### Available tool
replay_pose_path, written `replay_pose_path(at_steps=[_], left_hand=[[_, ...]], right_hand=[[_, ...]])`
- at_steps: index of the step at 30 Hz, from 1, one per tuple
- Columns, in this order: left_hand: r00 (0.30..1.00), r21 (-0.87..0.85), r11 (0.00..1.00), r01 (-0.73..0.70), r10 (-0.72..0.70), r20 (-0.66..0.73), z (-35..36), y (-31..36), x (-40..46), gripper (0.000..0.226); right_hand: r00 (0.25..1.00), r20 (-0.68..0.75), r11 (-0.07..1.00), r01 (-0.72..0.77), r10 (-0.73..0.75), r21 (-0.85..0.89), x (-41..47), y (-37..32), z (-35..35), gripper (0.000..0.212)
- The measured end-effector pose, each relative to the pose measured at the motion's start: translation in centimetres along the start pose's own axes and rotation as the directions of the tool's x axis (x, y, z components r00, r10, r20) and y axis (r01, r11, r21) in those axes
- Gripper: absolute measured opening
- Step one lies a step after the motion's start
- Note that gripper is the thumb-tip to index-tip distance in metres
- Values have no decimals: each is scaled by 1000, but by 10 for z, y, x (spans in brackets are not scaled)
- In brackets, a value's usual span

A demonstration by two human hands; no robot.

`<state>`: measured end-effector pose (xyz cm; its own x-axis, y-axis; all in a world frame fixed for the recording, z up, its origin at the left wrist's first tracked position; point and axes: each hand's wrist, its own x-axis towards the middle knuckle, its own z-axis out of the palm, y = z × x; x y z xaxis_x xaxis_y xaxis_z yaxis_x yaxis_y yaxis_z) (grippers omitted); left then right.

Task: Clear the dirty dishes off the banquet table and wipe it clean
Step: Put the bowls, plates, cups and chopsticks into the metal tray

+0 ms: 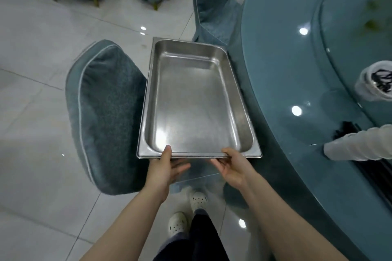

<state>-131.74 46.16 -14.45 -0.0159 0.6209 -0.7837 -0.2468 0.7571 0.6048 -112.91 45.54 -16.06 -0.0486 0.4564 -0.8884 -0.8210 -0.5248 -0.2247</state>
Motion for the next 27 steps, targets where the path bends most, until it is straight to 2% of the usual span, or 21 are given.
replay_pose_path(at_steps=[3, 8, 17, 21, 27], left_hand=[[990, -106, 986, -130, 135, 45, 5, 30, -17, 27], [963, -127, 965, -230, 245, 113, 3, 84, -38, 35], [883, -138, 932, -335, 362, 300, 29, 143, -44, 18], [859, -106, 934, -342, 357, 367, 55, 161, -33, 18], [904, -136, 963, -235, 267, 333, 107, 176, 11, 11]], right_hand=[[996, 71, 999, 49, -49, -6, -21, -10, 26, 19], [980, 155, 992, 129, -128, -2, -48, -24, 71, 18], [961, 187, 979, 202, -205, 36, -74, -76, 104, 18], [957, 176, 973, 225, -231, 54, -68, -111, 96, 18], [953, 123, 961, 276, -278, 34, -39, -183, 78, 17]])
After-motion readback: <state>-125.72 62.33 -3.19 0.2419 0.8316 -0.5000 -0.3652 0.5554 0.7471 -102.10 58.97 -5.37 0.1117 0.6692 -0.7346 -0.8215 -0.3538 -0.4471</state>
